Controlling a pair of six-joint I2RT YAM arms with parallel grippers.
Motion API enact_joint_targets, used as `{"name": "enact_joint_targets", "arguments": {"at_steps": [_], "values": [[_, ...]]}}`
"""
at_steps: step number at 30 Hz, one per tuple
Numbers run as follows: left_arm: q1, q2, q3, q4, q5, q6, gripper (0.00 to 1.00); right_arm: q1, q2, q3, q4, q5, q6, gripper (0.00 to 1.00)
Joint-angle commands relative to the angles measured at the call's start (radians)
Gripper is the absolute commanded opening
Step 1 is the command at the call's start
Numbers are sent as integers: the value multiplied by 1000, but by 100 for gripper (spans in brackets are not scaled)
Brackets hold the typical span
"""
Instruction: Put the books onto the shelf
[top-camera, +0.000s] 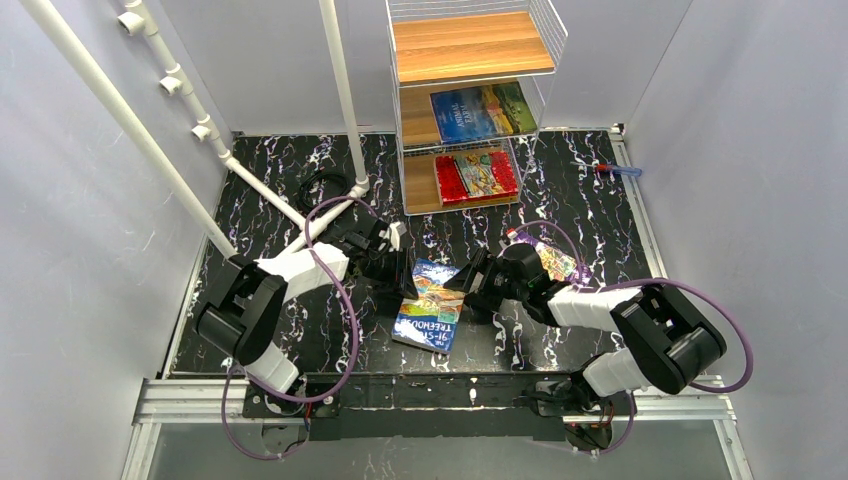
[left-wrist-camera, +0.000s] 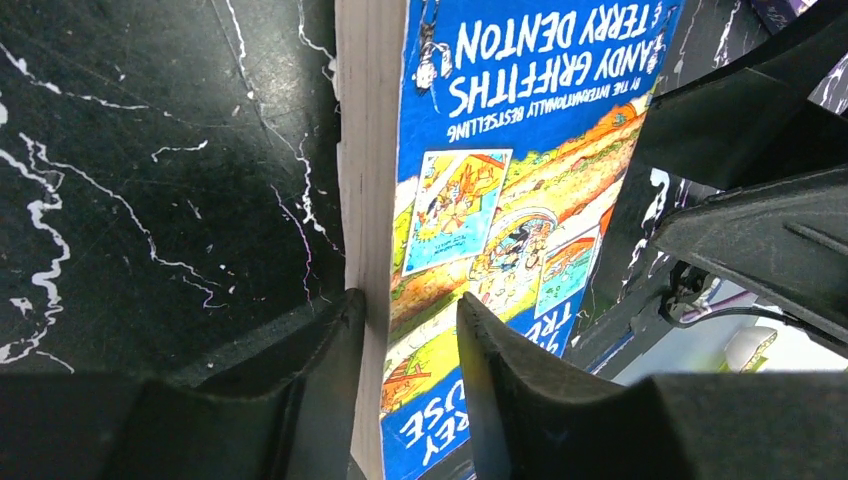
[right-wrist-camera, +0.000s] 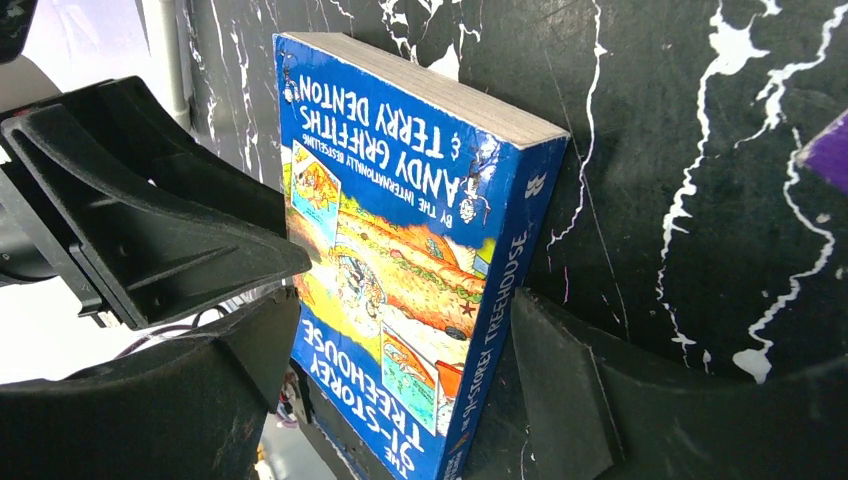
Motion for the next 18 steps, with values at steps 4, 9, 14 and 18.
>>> {"name": "enact_joint_targets", "arguments": {"at_steps": [4, 9, 14, 18], "values": [[-32, -85, 32, 12, 27, -83, 30, 8, 43, 8, -63, 23, -35, 86], [-57, -108, 35, 41, 24, -141, 30, 8, 51, 3, -55, 25, -28, 86], [-64, -120, 10, 121, 64, -194, 32, 9, 57, 3, -46, 22, -23, 86], [-64, -96, -1, 140, 70, -204, 32, 11, 68, 5, -36, 18, -20, 86]]}}
